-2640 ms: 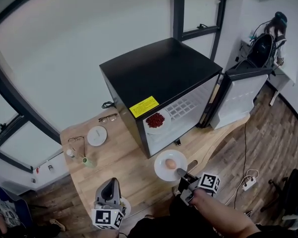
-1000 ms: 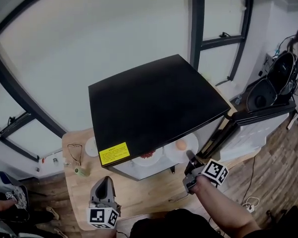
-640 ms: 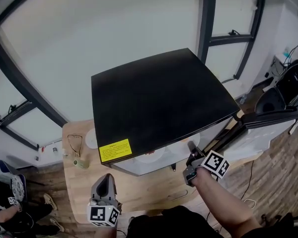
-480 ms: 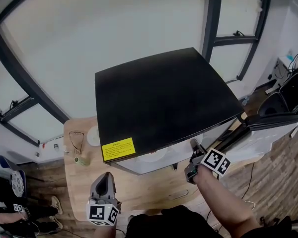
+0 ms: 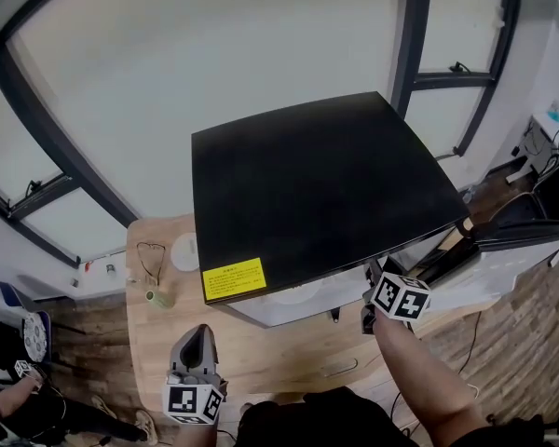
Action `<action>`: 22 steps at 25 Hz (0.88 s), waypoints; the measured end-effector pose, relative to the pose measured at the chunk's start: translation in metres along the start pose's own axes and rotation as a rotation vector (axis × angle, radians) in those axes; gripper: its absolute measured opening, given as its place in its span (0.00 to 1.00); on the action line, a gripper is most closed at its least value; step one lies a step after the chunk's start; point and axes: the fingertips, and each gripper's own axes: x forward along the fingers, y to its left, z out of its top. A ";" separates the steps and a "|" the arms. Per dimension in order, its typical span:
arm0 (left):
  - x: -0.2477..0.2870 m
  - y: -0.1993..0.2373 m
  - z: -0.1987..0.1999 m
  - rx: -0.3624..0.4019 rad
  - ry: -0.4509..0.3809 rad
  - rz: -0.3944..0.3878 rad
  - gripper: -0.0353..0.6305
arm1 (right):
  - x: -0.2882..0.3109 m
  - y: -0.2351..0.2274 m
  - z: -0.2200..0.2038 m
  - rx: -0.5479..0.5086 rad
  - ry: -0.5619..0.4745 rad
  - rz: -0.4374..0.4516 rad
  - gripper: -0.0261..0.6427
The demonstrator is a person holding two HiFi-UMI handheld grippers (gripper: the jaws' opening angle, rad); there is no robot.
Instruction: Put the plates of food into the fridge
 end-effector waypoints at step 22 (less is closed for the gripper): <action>-0.039 0.025 0.004 0.004 -0.027 -0.110 0.06 | -0.051 0.055 -0.005 -0.227 -0.194 0.152 0.39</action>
